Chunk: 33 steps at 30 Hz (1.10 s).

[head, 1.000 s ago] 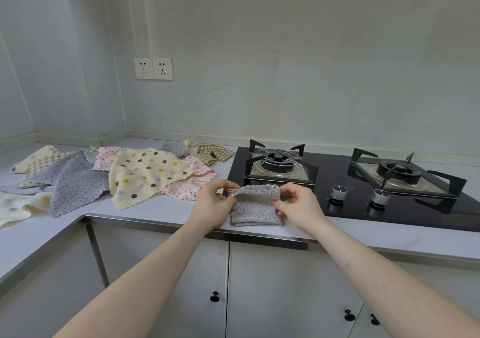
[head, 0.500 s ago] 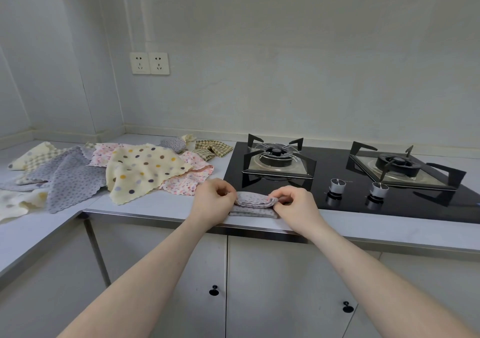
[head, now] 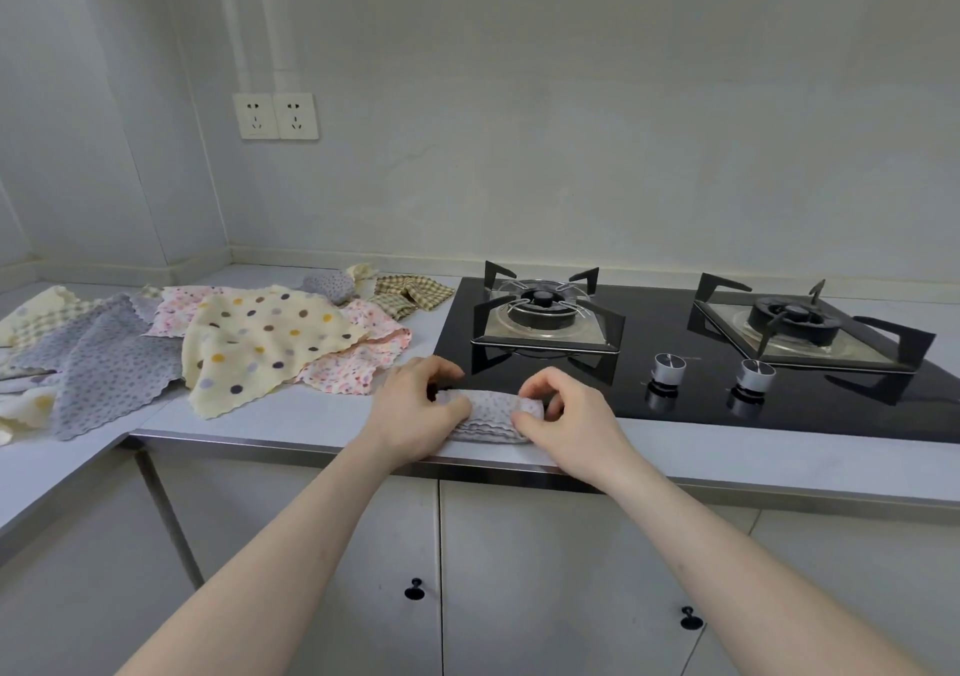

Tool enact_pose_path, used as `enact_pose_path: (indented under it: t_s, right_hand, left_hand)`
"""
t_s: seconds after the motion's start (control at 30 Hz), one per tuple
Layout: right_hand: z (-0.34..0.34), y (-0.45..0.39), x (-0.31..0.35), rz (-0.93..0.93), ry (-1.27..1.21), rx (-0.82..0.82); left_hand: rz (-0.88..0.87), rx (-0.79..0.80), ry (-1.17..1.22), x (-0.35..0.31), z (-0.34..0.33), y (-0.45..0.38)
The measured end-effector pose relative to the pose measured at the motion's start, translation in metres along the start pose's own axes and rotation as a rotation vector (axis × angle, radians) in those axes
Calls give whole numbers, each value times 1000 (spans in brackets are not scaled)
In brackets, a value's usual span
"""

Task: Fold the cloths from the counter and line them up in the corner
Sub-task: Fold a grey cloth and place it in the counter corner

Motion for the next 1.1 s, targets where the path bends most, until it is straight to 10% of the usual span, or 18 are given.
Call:
enact_pose_path:
  t_s: [0.6,1.1]
  right_hand:
    - [6,-1,-8,-81,-198,28]
    - [105,-19,57,-671,-375,-48]
  left_hand:
    - [4,152,218,-5,-1,3]
    - [487,407,283,-126,40,-2]
Point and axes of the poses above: each hand's wrist, its own y-axis away from the middle knuckle, its own z-axis out of the back of the hand, x = y × z, the point moved 4 cm from there along -y, towards the middle knuckle, and after that the axes turned 13 degrees about z, right-handed, at the moved point
